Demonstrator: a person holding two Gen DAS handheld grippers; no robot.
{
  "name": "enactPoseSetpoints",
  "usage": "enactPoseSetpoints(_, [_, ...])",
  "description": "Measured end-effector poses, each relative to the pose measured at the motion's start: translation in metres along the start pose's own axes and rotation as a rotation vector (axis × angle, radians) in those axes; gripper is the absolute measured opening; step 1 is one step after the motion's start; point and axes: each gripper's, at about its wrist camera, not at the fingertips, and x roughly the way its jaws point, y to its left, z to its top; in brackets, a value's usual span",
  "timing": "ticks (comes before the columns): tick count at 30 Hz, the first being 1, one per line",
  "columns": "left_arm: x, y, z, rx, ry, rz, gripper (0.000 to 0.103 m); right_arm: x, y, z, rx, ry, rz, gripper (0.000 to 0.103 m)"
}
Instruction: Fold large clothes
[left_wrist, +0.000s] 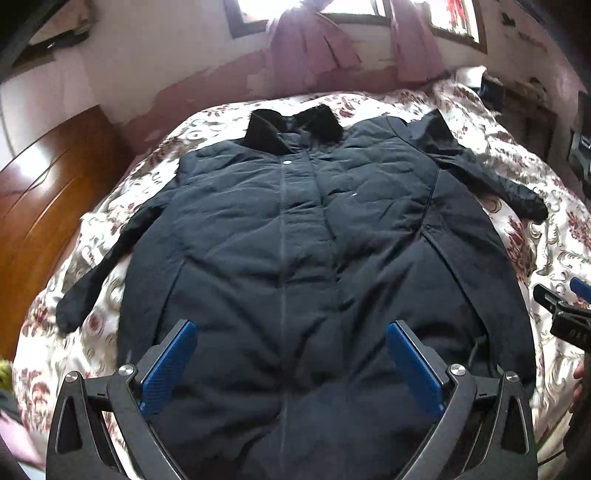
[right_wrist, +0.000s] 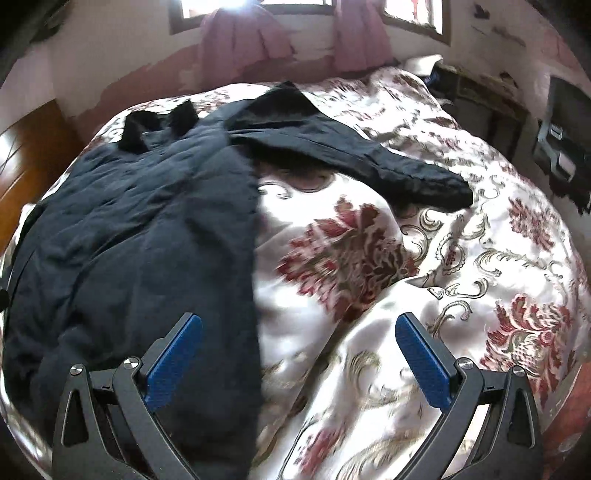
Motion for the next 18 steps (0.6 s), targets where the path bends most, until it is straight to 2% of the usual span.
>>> enactPoseSetpoints(6, [0.038,-0.030,0.041,0.039,0.021,-0.023,0.103,0.050,-0.030,0.029,0.094,0.041,-0.008,0.102])
enactPoseSetpoints(12, [0.075,-0.062,0.083,0.086,0.017,-0.025,0.103,0.097,-0.062,0.058,0.218,0.030,0.015,0.102])
enactPoseSetpoints(18, [0.112,-0.094,0.123,0.104,0.037,-0.038,0.103,0.137,-0.106,0.079,0.438,0.002,0.103,0.102])
